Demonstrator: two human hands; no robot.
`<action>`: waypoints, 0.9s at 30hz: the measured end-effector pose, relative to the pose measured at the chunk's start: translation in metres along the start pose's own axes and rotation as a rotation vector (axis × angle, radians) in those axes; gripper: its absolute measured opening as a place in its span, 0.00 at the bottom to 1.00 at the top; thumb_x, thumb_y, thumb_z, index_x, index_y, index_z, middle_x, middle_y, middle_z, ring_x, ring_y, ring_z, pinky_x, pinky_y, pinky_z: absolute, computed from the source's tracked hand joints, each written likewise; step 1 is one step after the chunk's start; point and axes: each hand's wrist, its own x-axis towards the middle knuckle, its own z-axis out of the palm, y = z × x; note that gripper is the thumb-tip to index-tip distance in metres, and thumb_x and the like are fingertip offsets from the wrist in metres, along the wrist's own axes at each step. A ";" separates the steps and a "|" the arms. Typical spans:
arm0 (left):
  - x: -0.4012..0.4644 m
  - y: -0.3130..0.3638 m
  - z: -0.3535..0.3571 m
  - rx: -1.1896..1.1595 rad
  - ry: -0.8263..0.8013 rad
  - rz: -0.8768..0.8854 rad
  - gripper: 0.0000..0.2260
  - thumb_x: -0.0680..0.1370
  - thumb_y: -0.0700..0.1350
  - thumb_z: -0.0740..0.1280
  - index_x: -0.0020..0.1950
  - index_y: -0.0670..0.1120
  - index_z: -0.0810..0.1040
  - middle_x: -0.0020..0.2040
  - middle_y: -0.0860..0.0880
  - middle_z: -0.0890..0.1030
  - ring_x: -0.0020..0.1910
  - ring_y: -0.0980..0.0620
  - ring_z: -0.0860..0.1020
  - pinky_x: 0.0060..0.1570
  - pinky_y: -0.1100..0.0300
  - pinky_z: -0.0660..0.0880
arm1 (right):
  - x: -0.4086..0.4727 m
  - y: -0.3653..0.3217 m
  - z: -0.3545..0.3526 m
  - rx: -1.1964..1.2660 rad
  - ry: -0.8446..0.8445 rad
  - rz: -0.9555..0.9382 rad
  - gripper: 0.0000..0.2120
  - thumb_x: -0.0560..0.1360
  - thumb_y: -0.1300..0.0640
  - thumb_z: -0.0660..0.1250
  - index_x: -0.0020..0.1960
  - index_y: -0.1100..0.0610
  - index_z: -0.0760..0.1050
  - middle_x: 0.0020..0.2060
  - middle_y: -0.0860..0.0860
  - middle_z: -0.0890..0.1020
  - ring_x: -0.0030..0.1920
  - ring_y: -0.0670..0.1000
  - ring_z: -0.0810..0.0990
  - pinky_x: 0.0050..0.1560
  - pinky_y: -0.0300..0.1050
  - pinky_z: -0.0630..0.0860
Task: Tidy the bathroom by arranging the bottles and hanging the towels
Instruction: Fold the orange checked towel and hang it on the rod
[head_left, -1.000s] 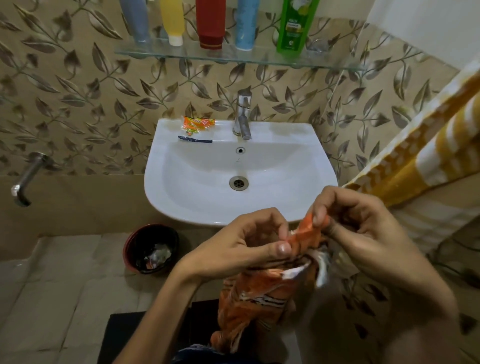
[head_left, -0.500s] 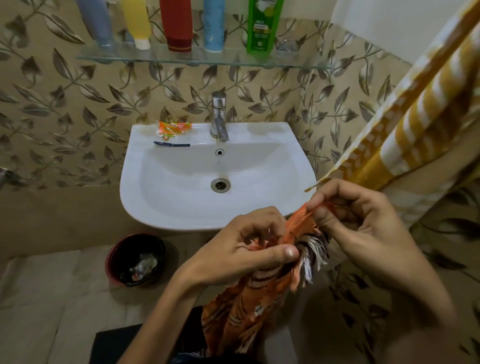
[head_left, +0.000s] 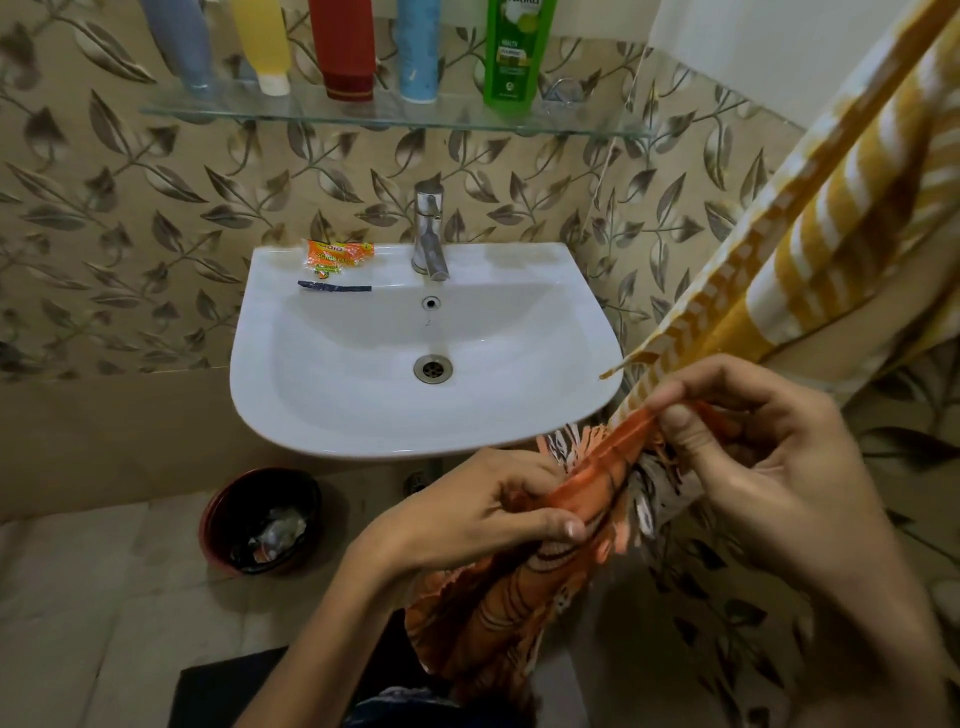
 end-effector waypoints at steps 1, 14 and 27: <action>0.000 -0.001 0.001 0.020 -0.006 -0.017 0.08 0.76 0.46 0.68 0.45 0.42 0.83 0.48 0.45 0.81 0.48 0.47 0.79 0.49 0.49 0.76 | -0.002 -0.003 -0.002 0.016 0.026 -0.002 0.03 0.71 0.53 0.65 0.40 0.47 0.77 0.38 0.46 0.83 0.39 0.44 0.83 0.39 0.30 0.77; -0.014 0.005 -0.008 0.359 0.348 0.053 0.05 0.75 0.42 0.68 0.46 0.46 0.84 0.41 0.55 0.80 0.42 0.58 0.79 0.42 0.63 0.75 | -0.011 -0.008 -0.008 0.061 0.243 -0.054 0.05 0.72 0.56 0.66 0.42 0.46 0.77 0.37 0.40 0.83 0.38 0.38 0.81 0.39 0.26 0.75; -0.020 0.057 0.010 0.449 0.539 0.229 0.06 0.73 0.43 0.69 0.45 0.44 0.84 0.39 0.54 0.80 0.39 0.60 0.78 0.39 0.68 0.74 | -0.007 -0.019 0.004 0.059 -0.058 0.079 0.16 0.69 0.38 0.58 0.44 0.48 0.77 0.28 0.46 0.76 0.31 0.42 0.73 0.32 0.36 0.68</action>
